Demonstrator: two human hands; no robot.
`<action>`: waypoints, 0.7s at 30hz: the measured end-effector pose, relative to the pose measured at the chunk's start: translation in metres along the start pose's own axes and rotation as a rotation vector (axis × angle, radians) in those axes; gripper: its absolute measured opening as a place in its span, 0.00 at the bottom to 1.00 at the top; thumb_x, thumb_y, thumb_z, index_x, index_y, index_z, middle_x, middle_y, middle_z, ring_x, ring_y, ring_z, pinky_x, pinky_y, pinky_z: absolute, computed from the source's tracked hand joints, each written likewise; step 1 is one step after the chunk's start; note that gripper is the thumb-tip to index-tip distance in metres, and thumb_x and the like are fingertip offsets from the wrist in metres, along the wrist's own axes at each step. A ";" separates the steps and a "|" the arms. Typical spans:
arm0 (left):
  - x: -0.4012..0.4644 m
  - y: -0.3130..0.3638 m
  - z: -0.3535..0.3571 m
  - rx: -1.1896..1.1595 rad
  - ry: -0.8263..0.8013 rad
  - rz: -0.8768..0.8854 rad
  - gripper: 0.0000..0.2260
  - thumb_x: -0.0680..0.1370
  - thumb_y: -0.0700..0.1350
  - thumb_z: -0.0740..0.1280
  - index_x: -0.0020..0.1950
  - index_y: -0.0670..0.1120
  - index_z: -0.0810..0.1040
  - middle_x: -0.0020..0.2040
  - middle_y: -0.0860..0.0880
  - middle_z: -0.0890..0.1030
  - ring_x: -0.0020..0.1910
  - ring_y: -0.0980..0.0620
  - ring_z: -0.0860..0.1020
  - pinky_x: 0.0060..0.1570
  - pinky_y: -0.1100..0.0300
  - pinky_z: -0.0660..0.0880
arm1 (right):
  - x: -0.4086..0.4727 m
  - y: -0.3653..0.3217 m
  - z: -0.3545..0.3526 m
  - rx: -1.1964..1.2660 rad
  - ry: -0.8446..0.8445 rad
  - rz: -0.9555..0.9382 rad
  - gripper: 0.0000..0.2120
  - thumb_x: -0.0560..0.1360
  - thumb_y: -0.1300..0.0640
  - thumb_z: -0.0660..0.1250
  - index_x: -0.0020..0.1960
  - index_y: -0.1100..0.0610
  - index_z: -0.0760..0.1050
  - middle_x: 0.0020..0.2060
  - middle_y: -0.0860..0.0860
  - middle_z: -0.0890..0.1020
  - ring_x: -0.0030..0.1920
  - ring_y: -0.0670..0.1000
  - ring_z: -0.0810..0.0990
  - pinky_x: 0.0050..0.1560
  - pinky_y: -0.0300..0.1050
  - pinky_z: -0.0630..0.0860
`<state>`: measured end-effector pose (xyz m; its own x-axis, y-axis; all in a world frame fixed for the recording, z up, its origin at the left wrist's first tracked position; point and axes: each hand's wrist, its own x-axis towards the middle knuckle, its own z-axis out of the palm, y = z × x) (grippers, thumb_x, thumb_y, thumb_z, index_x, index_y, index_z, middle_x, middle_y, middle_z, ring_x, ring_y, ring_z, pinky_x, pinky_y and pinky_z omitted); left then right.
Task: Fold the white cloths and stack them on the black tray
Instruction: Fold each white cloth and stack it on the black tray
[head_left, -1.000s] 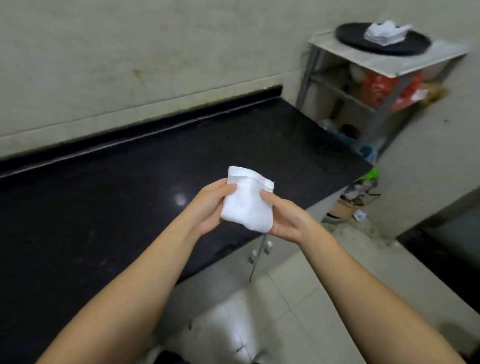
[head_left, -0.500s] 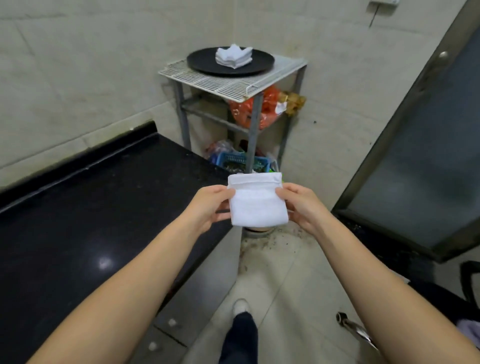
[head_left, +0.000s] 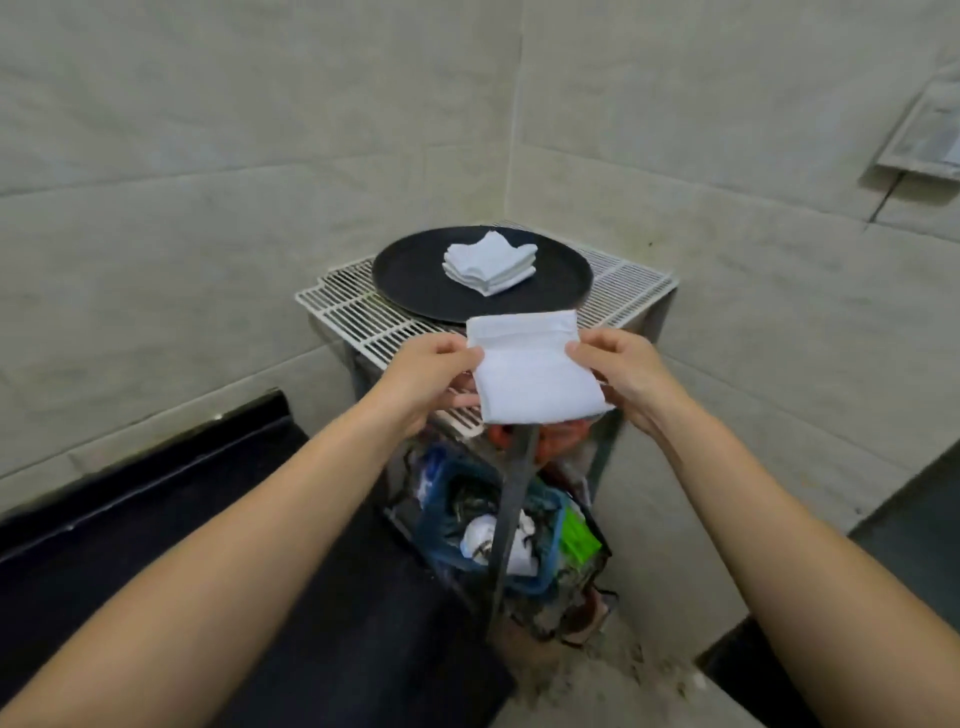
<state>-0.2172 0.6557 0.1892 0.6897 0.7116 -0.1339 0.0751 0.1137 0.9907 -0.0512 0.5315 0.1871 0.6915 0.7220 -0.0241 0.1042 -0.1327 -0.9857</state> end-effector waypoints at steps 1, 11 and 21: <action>0.019 0.009 0.001 0.007 0.019 0.019 0.06 0.79 0.38 0.63 0.42 0.41 0.75 0.37 0.44 0.76 0.33 0.54 0.75 0.30 0.64 0.79 | 0.023 -0.009 -0.003 -0.027 -0.018 -0.026 0.02 0.75 0.59 0.68 0.45 0.53 0.79 0.43 0.51 0.82 0.44 0.50 0.80 0.46 0.45 0.76; 0.220 0.062 0.003 -0.108 0.361 -0.016 0.07 0.78 0.38 0.65 0.40 0.43 0.72 0.36 0.43 0.77 0.32 0.51 0.77 0.30 0.61 0.80 | 0.290 -0.064 0.019 -0.233 -0.221 -0.199 0.11 0.75 0.60 0.68 0.56 0.62 0.78 0.42 0.50 0.80 0.40 0.45 0.77 0.33 0.26 0.72; 0.275 0.035 -0.001 0.045 0.509 -0.224 0.07 0.77 0.39 0.67 0.39 0.41 0.73 0.33 0.44 0.76 0.29 0.52 0.77 0.24 0.65 0.75 | 0.381 -0.022 0.038 -0.545 -0.501 -0.234 0.04 0.73 0.58 0.68 0.40 0.53 0.76 0.36 0.45 0.77 0.39 0.45 0.75 0.39 0.39 0.70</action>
<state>-0.0254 0.8564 0.1868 0.2198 0.9197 -0.3253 0.2180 0.2787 0.9353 0.1827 0.8351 0.1935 0.2159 0.9761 -0.0258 0.6345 -0.1604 -0.7561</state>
